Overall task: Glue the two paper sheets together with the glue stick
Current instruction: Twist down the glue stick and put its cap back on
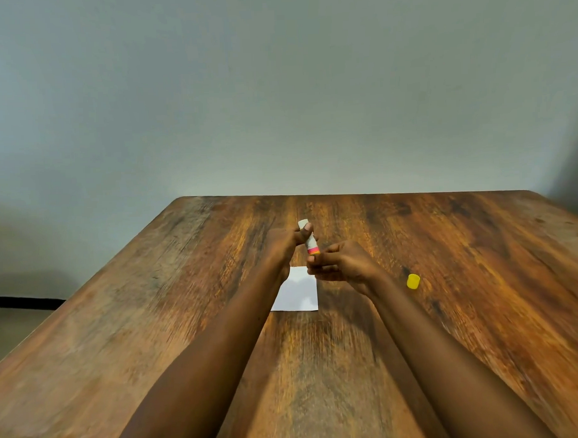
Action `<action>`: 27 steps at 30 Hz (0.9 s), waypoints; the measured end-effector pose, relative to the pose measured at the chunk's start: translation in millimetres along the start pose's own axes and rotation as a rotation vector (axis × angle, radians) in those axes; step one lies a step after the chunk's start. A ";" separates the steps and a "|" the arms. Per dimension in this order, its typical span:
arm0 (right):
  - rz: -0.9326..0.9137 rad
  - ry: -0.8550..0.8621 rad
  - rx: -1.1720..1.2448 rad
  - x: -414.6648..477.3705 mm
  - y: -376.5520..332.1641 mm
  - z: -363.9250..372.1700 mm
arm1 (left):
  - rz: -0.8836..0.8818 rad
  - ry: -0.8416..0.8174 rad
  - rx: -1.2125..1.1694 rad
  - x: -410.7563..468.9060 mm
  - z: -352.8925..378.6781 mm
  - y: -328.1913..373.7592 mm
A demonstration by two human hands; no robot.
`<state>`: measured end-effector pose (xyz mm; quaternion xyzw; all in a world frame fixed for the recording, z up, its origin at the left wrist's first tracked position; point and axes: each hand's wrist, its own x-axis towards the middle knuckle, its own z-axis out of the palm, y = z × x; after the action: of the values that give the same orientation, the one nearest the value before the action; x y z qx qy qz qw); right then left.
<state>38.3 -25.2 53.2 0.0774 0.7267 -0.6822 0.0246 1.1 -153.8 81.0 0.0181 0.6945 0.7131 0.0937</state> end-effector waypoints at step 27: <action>-0.041 -0.029 0.072 1.0 6.2 4.6 | 0.031 0.017 -0.038 -6.0 -0.1 4.0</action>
<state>38.0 -29.3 46.6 0.0534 0.7027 -0.7092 0.0186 6.5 -154.9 85.6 0.0212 0.6814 0.7275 0.0769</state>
